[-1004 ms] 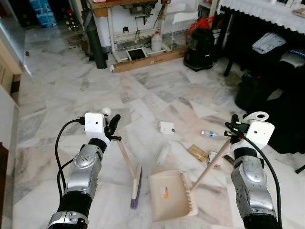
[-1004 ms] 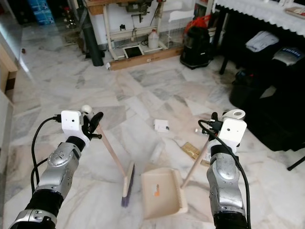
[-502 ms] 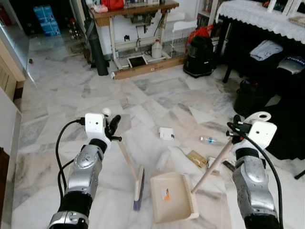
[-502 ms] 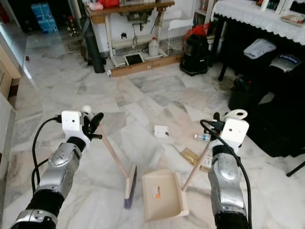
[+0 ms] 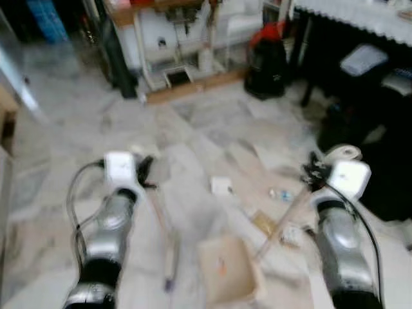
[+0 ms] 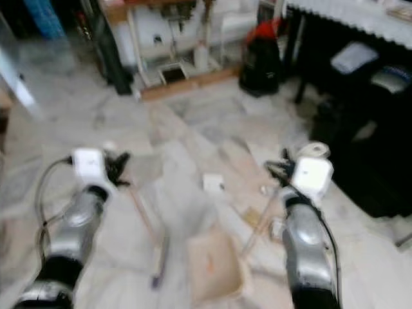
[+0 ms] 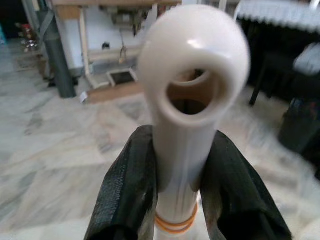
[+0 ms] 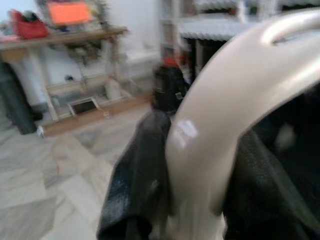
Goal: Sweep floor
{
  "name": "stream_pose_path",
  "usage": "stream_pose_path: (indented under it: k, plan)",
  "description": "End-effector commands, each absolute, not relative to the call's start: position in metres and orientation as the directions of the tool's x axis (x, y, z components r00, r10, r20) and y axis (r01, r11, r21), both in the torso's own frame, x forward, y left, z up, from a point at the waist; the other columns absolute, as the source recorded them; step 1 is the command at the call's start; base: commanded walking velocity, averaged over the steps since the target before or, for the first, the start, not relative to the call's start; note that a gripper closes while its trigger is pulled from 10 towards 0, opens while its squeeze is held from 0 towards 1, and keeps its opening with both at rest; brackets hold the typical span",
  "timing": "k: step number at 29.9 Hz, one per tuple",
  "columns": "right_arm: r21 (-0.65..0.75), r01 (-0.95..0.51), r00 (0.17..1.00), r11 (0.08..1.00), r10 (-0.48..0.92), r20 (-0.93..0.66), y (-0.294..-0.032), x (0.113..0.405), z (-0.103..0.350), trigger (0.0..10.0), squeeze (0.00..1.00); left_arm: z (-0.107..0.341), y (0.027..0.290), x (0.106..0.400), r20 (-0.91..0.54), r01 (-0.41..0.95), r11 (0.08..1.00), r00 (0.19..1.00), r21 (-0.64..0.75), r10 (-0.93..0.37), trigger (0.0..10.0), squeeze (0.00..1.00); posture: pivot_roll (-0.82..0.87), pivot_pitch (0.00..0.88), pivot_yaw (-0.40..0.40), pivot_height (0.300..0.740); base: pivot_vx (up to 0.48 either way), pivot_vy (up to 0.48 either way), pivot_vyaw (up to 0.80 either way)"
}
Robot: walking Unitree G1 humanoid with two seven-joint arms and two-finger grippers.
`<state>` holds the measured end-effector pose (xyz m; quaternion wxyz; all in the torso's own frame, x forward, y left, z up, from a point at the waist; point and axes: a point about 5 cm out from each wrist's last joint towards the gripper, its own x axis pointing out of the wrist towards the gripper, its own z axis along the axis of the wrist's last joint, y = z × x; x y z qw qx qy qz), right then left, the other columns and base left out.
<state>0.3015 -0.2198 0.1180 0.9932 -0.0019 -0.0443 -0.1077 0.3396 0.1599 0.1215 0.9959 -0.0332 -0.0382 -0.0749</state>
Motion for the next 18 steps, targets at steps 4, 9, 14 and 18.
stream_pose_path:
  k: [4, 9, 14, 18]
  plan:
    - [0.026, 0.170, 0.970, 0.985, -0.172, 0.170, -0.2072, 0.3086, 0.1376, 10.0, 0.00, 0.1343, 0.1790, 0.3411, 0.140, 0.097, 0.995, 0.986, -0.037, -0.091, 10.0, 0.00, -0.10, 0.000, 0.018, 0.740, 0.480, 0.000, 0.00]
    - [0.033, 0.168, 0.971, 0.985, -0.171, 0.169, -0.2077, 0.3083, 0.1376, 10.0, 0.00, 0.1352, 0.1818, 0.3416, 0.146, 0.077, 0.996, 0.987, -0.031, -0.072, 10.0, 0.00, -0.10, 0.000, 0.018, 0.740, 0.480, 0.000, 0.00]
    - [0.034, 0.169, 0.970, 0.985, -0.173, 0.171, -0.2083, 0.3080, 0.1381, 10.0, 0.00, 0.1360, 0.1840, 0.3422, 0.150, 0.070, 0.997, 0.987, -0.029, -0.065, 10.0, 0.00, -0.11, 0.000, 0.017, 0.740, 0.480, 0.000, 0.00]
    - [0.035, 0.170, 0.970, 0.985, -0.173, 0.172, -0.2088, 0.3076, 0.1384, 10.0, 0.00, 0.1359, 0.1854, 0.3424, 0.150, 0.062, 0.998, 0.987, -0.023, -0.058, 10.0, 0.00, -0.11, 0.000, 0.017, 0.740, 0.480, 0.000, 0.00]
